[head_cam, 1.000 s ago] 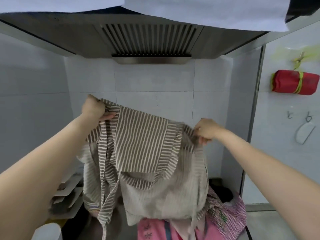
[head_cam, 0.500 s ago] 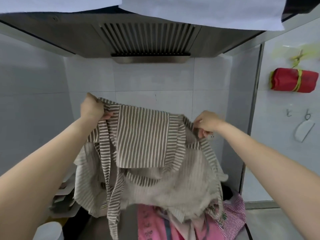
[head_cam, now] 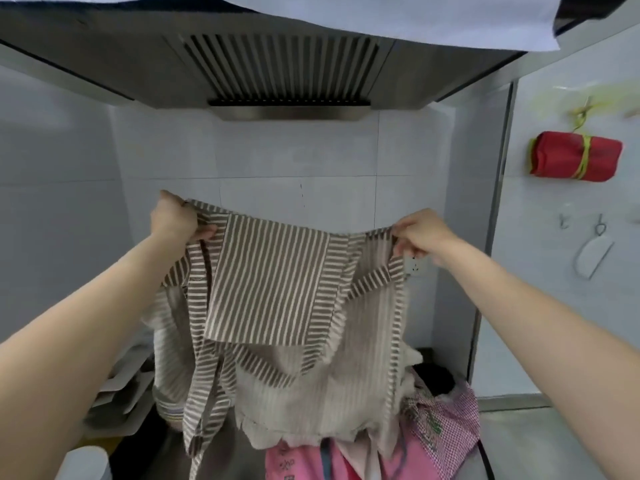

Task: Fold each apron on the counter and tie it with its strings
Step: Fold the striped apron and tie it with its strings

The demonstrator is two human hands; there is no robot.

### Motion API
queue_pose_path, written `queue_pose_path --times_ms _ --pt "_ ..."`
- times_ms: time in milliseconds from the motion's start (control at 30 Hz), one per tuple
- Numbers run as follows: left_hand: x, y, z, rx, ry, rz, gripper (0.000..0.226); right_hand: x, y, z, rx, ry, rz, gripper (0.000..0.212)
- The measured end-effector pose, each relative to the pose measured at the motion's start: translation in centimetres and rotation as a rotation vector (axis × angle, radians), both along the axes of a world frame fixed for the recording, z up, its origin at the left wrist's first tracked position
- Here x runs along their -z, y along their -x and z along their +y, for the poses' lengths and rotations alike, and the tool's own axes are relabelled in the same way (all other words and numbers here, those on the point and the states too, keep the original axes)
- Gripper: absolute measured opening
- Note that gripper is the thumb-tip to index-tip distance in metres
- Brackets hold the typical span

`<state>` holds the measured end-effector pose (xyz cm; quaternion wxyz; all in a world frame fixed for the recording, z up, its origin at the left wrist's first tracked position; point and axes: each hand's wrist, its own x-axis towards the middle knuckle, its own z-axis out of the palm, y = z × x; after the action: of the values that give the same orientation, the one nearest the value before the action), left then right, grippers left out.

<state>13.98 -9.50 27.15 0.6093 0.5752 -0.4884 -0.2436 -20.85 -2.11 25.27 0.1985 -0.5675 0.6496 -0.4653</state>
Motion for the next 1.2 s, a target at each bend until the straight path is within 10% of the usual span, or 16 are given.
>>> queue_pose_path --times_ms 133,367,633,900,1200 --pt "0.8 3.0 -0.1 0.119 -0.083 -0.087 0.019 -1.4 1.6 -0.2 0.153 0.203 -0.369 0.022" --pt "4.9 8.4 6.5 0.845 -0.389 -0.603 0.011 -4.1 6.4 -0.9 0.615 0.541 -0.073 0.032" --pt "13.8 9.7 6.0 1.107 -0.585 -0.443 0.005 -3.7 0.3 -7.4 0.322 0.679 -0.249 0.034" --pt "29.7 4.9 5.8 0.773 -1.075 -0.331 0.031 13.1 -11.5 -18.9 -0.634 -0.423 -0.186 0.072" --pt "40.0 0.6 8.0 0.425 -1.153 -0.619 0.018 31.9 -10.2 -6.6 -0.980 -0.797 0.770 0.058"
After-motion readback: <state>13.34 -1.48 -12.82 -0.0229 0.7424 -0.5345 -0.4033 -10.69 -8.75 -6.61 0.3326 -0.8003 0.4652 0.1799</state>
